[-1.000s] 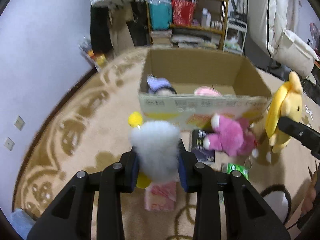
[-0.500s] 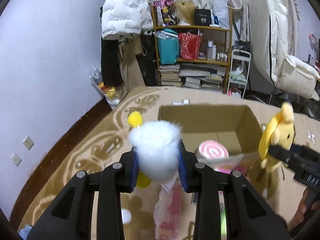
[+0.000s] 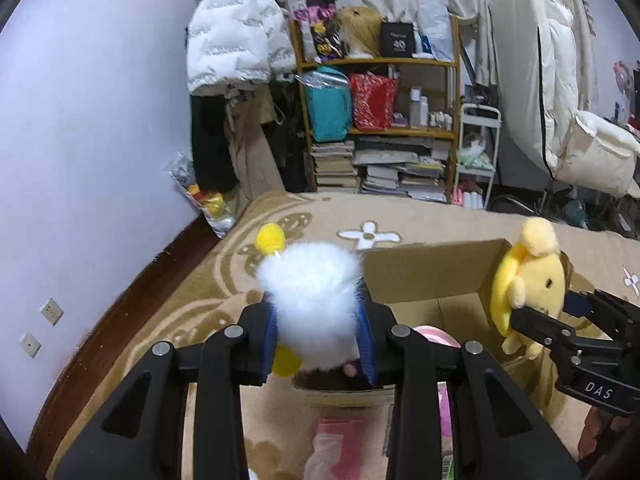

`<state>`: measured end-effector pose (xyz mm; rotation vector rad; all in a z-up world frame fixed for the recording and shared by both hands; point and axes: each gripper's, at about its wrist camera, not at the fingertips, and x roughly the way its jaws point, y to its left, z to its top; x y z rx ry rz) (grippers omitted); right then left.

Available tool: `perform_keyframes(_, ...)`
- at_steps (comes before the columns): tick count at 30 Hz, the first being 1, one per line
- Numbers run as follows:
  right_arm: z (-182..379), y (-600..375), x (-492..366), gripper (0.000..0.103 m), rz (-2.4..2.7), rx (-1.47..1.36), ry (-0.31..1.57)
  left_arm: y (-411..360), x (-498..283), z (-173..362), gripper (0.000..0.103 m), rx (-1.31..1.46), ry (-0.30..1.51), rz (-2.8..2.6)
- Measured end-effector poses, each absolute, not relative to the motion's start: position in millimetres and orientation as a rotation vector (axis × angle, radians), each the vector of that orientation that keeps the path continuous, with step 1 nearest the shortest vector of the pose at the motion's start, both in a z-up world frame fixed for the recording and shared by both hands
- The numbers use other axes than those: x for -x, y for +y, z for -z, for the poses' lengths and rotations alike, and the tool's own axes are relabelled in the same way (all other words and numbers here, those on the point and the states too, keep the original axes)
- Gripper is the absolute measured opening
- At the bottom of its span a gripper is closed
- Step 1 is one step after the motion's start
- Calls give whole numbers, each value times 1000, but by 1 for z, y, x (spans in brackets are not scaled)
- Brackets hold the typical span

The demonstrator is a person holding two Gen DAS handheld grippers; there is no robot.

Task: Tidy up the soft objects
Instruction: 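Lift the dog plush with the right gripper while the left carries the fluffy plush to the box, then release both plushes into the box and withdraw both grippers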

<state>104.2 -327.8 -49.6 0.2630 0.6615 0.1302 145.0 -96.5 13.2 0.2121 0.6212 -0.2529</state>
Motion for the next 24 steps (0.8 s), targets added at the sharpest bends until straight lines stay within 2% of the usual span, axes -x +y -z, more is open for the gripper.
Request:
perform_keyframes(8,75,-332,-115,63,-126,-300,736,-121,-161,15,36,-236,704,319)
perform_keyframes(10,77,-333,-115,63,-125,-304,741,-124,-160,21,41,-246,710,311)
perform_keyframes(12,78,-333,-115,63,-127,-297,741,-124,-160,25,52,-262,713,283)
perform_keyframes(14,78,-333,-116,63,-140,-296,741,-121,-159,27,53,-252,716,280)
perform_keyframes(17,77,-334,-115,73,-140,-298,743,-119,-159,25,61,-241,728,278)
perform_keyframes(21,70,-334,-108,89,-135,-309,734,-113,-154,20,86,-256,718,258)
perform_keyframes(24,62,-335,-102,91,-117,-300,730,-109,-146,14,91,-280,697,243)
